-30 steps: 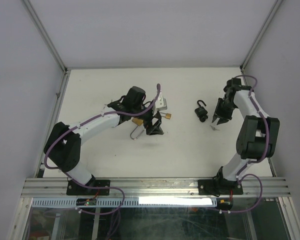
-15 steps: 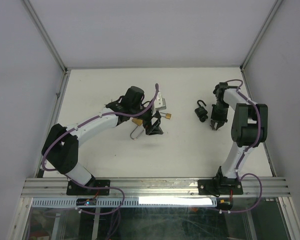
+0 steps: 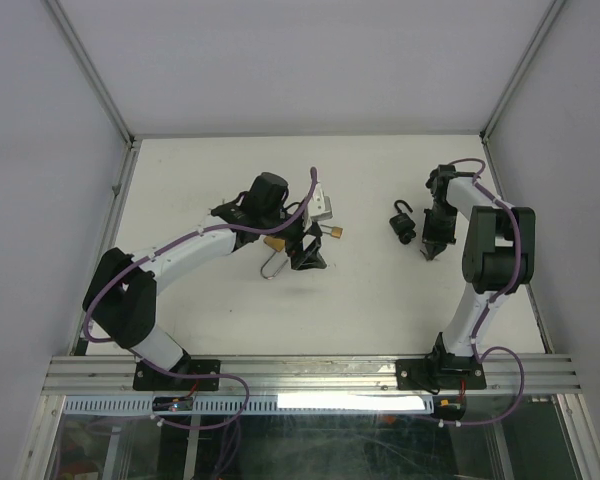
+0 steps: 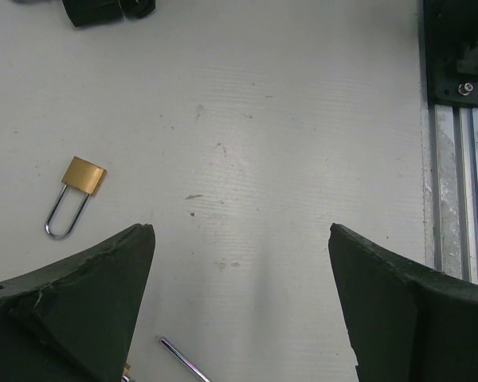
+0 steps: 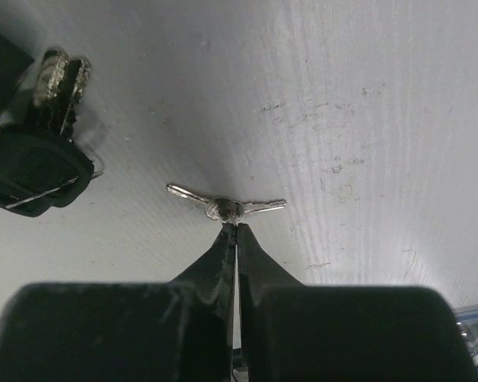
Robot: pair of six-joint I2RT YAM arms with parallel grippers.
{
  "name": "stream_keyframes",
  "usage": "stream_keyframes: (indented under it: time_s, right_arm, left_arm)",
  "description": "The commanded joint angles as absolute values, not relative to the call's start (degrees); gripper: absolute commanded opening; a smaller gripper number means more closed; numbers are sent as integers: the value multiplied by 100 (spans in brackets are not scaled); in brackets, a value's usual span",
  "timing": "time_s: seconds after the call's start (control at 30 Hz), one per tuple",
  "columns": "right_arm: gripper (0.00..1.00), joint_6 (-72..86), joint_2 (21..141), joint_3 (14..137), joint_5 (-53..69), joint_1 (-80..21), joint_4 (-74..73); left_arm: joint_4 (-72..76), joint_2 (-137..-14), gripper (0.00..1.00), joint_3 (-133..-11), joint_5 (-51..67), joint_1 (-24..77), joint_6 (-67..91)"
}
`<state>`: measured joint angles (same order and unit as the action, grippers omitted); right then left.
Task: Unlock with the key
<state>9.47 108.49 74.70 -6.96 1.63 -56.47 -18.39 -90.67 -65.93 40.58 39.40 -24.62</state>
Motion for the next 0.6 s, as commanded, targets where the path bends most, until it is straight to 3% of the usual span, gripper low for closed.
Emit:
stream_keyframes:
  time_s: [0.0, 0.23, 0.43, 0.57]
  right_arm:
    - [0, 896, 10366, 7753, -425, 100, -5843]
    - [0, 876, 9342, 8220, 596, -489, -7037]
    - [0, 548, 8583, 8691, 3490, -1390, -7227]
    - [0, 859, 8371, 9130, 4334, -2099, -6953]
  left_arm:
    - [-1595, -8631, 92, -6556, 4237, 3979, -2714]
    - [-610, -7637, 87, -5669, 4780, 3976, -3591]
    - [-290, -7504, 71, -5660, 4880, 3976, -2882]
    - [-131, -7335, 68, -5622, 4796, 3976, -2471]
